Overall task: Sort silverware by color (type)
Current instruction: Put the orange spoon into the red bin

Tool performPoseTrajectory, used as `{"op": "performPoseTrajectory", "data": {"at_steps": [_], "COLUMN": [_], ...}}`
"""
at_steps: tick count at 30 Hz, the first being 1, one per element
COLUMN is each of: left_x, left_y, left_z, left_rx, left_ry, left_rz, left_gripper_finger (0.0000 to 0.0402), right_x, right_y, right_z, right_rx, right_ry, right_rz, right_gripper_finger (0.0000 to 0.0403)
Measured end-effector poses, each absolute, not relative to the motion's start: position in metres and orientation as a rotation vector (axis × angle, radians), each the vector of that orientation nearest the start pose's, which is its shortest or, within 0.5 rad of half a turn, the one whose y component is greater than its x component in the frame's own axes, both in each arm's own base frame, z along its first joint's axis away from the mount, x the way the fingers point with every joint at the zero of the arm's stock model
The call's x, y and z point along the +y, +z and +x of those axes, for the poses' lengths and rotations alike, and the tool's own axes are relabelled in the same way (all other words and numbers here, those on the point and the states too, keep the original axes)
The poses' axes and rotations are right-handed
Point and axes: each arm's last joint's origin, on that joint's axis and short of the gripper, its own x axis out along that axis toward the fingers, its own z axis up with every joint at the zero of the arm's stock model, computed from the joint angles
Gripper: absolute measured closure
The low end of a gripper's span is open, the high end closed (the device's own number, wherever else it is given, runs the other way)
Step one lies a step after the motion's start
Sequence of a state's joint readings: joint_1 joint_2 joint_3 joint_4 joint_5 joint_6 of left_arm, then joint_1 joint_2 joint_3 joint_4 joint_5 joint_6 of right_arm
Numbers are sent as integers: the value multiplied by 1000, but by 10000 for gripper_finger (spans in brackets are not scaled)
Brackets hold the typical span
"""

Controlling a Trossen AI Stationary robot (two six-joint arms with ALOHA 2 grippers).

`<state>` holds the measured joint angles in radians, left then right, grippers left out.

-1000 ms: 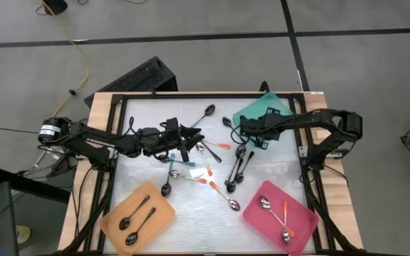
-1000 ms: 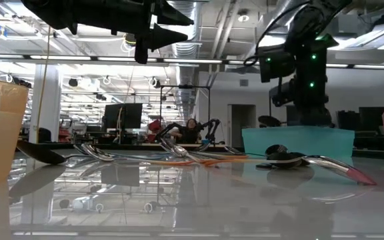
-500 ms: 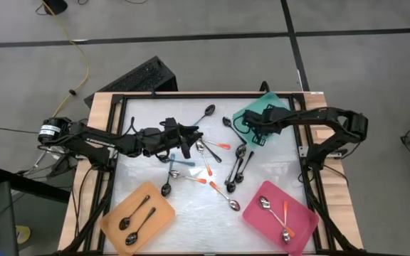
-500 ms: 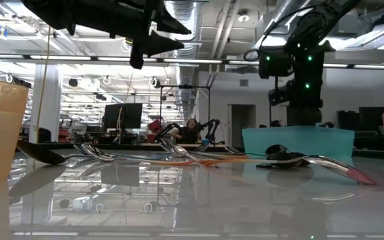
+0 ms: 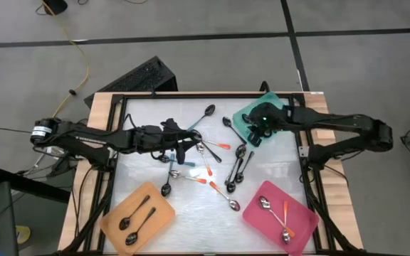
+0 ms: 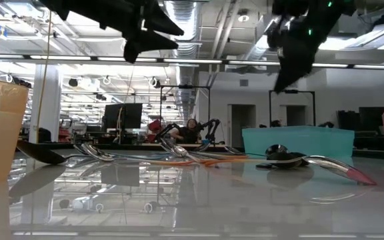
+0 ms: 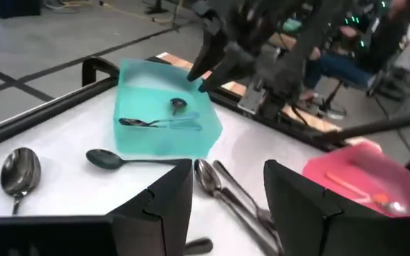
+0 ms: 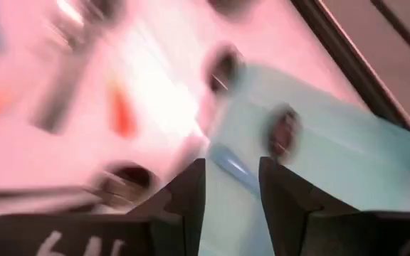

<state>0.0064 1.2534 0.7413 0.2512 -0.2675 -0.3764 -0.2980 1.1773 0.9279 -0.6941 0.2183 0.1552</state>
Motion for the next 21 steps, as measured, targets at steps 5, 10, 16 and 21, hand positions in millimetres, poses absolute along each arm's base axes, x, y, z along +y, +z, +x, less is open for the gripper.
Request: {"op": "performPoseTrajectory", "data": {"at_steps": [5, 10, 16, 21], "left_x": [9, 8, 9, 6], "left_y": [265, 265, 266, 280], "left_z": [265, 264, 264, 257], "left_rx": [264, 271, 260, 190], "left_ry": [308, 294, 296, 227], "left_rz": [-289, -304, -321, -314], "left_gripper_finger": [245, 245, 245, 245], "right_x": [-48, -24, -14, -20], "right_y": [284, 270, 238, 214], "right_z": [230, 269, 316, 337], "right_rx": [710, 628, 550, 521], "right_ry": [-426, -379, -341, -348], "right_rz": [173, 77, -6, 9], "right_gripper_finger": [264, 264, 265, 265]}}
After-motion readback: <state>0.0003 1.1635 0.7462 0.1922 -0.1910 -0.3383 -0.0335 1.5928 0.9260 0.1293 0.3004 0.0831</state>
